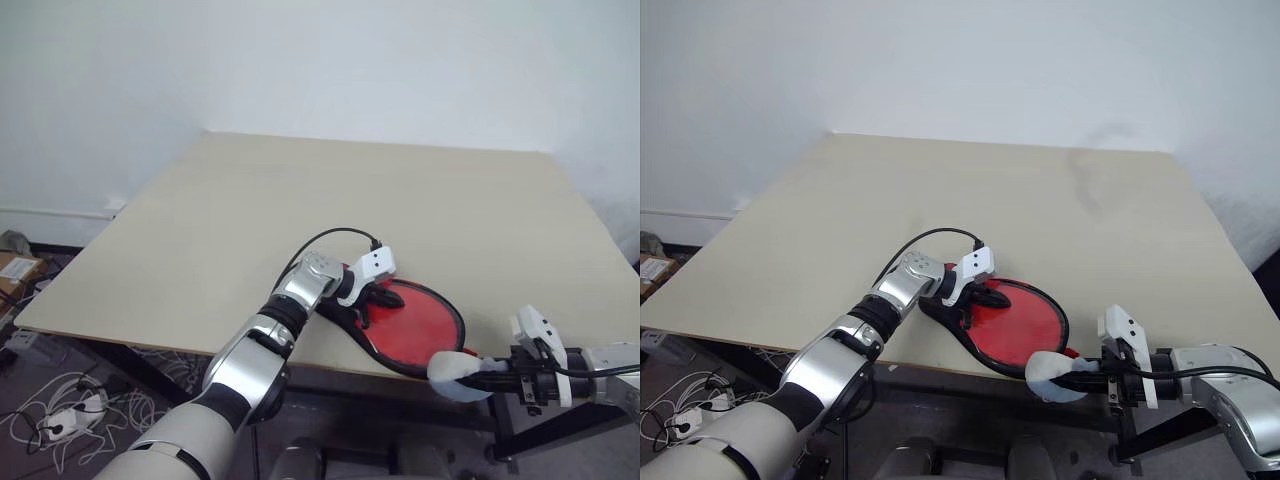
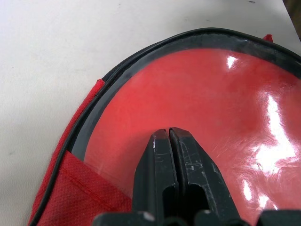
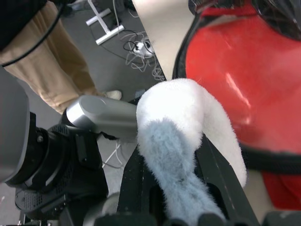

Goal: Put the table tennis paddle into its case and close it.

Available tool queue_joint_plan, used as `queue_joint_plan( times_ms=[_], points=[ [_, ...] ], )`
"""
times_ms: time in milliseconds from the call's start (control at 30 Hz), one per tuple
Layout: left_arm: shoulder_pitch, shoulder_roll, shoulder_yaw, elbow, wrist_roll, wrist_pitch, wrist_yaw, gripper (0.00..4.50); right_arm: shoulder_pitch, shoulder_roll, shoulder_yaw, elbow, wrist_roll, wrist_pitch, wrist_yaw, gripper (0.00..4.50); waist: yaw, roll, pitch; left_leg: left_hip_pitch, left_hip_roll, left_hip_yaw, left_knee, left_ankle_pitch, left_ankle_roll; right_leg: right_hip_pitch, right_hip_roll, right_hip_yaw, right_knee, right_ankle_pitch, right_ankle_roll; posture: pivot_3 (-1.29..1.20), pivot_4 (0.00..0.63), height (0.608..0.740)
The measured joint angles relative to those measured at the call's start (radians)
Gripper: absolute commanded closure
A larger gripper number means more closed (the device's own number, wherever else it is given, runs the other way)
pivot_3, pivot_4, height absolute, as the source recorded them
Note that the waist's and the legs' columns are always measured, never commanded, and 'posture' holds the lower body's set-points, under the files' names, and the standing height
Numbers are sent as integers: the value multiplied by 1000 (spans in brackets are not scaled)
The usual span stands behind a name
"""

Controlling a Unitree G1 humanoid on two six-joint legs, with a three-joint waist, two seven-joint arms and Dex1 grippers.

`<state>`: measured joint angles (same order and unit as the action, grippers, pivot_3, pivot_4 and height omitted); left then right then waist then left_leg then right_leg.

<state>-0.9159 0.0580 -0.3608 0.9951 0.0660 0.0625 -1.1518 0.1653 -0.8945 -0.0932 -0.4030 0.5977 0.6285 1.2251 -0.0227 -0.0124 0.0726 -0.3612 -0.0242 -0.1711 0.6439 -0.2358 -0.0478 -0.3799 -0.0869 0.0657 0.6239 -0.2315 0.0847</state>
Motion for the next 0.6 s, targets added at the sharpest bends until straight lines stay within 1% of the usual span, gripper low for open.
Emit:
queue_joint_plan(
  times_ms=[200, 600],
  points=[
    [0, -1, 0, -1, 0, 0, 0, 4500, -12, 20, 43, -31, 12, 9, -3, 4254, 0, 0, -1, 0, 0, 0, 0, 0, 0, 0, 0, 0, 0, 0, 0, 0, 0, 740],
    [1, 0, -1, -6, 0, 3, -5, 4500, -91, 91, 121, -40, 26, 46, -72, 4254, 1, 0, -1, 0, 0, -1, 0, 0, 1, 0, 0, 0, 0, 0, 0, 0, 0, 740]
  ],
)
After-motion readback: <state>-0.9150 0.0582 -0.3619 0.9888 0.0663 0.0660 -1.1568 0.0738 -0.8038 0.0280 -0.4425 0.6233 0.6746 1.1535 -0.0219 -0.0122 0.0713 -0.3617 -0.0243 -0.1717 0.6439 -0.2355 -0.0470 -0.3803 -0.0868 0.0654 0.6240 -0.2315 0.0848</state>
